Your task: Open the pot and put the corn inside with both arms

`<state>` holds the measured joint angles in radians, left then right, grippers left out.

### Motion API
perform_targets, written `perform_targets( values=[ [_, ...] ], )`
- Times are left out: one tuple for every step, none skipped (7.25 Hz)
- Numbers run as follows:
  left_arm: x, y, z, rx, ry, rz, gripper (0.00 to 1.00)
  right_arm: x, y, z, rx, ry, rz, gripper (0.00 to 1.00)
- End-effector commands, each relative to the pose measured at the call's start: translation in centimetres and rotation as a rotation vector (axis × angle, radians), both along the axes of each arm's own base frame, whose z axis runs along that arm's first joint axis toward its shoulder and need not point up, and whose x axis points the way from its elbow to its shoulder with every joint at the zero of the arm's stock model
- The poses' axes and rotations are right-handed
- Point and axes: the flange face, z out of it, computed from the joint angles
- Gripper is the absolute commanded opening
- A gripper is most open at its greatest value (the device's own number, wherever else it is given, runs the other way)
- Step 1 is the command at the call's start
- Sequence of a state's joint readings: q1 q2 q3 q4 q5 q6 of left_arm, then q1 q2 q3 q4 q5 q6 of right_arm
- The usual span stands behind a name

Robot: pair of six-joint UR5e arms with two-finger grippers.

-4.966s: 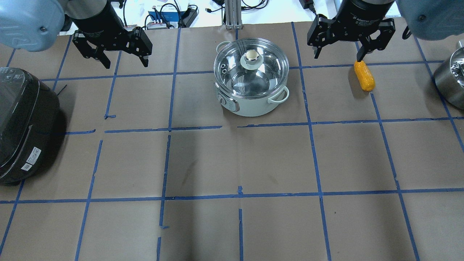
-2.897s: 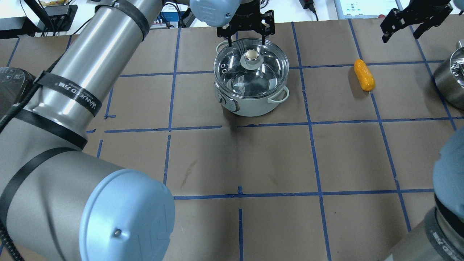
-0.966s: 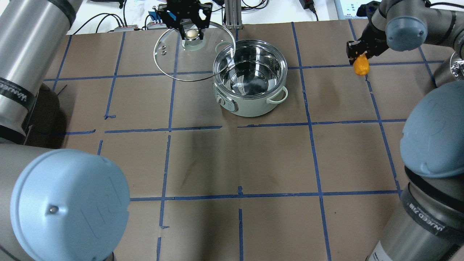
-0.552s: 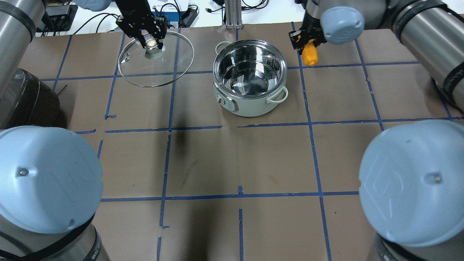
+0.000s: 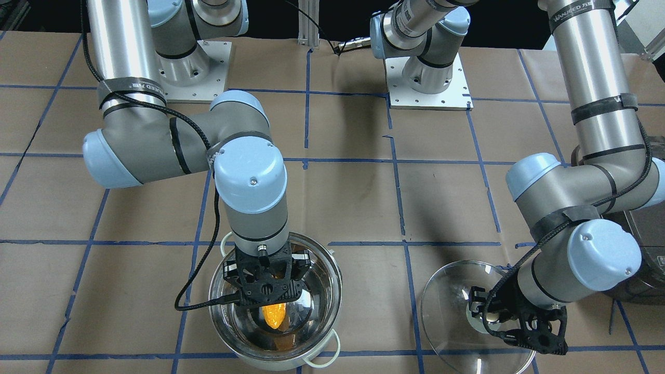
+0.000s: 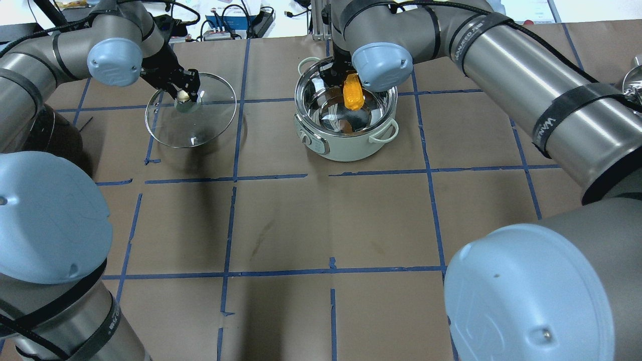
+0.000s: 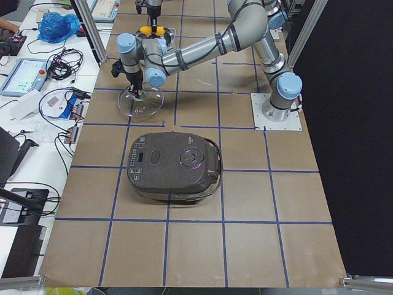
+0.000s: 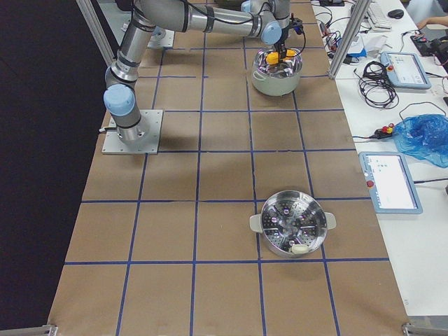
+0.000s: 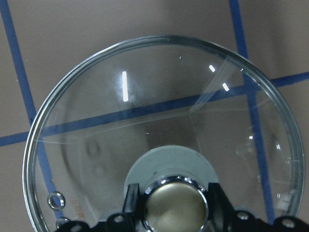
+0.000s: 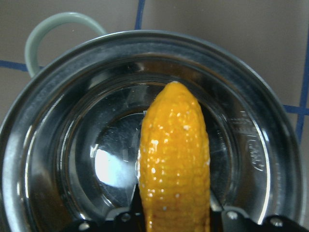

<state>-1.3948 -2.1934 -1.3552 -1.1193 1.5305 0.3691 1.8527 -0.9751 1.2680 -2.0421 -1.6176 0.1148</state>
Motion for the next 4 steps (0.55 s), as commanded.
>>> perform_targets(
  values=[
    [0.7,0.6,-1.4,0.01,0.003,0.018,0.24,1.1,-0.6,-3.0,-0.005,-0.006,-0.002,0.17],
    [0.5,1.2,-2.2,0.026,0.006,0.024,0.96,1.0,-0.6,-5.2,0.027,0.005,-0.001,0.18],
    [0.2,1.9,-2.7,0.044,0.01,0.064,1.0,1.1,-0.8,-6.2,0.039,0.008,-0.003,0.23],
    [-0.2,1.8,-2.0,0.034,0.008,0.072,1.0,1.1,-0.8,-6.5,0.043,0.01,-0.003,0.26]
  ],
)
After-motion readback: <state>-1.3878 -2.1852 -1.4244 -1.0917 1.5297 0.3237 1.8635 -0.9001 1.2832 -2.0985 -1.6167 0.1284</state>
